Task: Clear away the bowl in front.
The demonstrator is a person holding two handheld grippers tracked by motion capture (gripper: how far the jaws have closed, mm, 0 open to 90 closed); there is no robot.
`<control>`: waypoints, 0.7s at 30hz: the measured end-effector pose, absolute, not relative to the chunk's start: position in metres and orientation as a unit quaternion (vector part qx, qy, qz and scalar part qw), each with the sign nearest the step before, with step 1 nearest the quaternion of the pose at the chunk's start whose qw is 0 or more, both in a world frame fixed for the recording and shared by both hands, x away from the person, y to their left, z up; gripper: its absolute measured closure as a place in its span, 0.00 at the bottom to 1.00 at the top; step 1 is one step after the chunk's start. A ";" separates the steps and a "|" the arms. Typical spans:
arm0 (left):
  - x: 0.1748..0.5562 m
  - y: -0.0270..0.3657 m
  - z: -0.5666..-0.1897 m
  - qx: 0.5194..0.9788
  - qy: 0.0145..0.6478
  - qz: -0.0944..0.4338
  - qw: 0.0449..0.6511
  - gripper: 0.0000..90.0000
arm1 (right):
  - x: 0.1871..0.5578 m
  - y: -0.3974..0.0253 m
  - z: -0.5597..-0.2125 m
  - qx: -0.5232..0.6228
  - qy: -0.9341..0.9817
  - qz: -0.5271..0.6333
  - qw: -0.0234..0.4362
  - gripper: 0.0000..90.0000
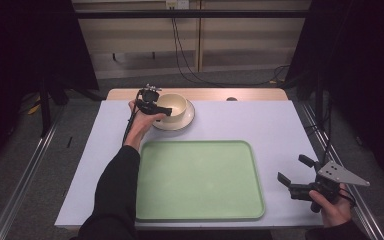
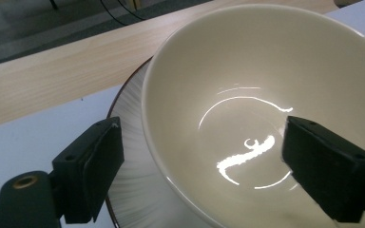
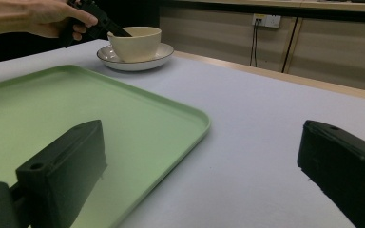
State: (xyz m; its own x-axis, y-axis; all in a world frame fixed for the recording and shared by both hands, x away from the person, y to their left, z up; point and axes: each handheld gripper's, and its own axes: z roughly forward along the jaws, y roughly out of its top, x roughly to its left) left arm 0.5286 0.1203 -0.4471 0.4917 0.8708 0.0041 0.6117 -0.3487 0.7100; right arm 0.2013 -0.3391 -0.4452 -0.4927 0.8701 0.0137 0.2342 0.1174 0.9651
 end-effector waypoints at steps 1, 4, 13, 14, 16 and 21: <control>0.530 0.120 -0.448 0.795 0.472 0.194 0.328 0.17 | 0.201 -0.339 -0.445 0.404 0.685 0.528 0.299 0.02; 0.532 0.120 -0.450 0.791 0.481 0.193 0.325 0.17 | 0.201 -0.339 -0.445 0.401 0.687 0.527 0.300 0.02; 0.538 0.115 -0.454 0.786 0.513 0.156 0.308 0.26 | 0.201 -0.339 -0.445 0.402 0.686 0.527 0.300 0.02; 0.539 0.116 -0.453 0.787 0.514 0.150 0.306 0.27 | 0.201 -0.339 -0.445 0.402 0.686 0.527 0.300 0.02; 0.540 0.117 -0.454 0.788 0.518 0.130 0.307 0.31 | 0.201 -0.338 -0.445 0.401 0.686 0.527 0.300 0.02; 0.541 0.119 -0.456 0.775 0.544 0.108 0.304 0.35 | 0.202 -0.338 -0.446 0.402 0.686 0.526 0.302 0.02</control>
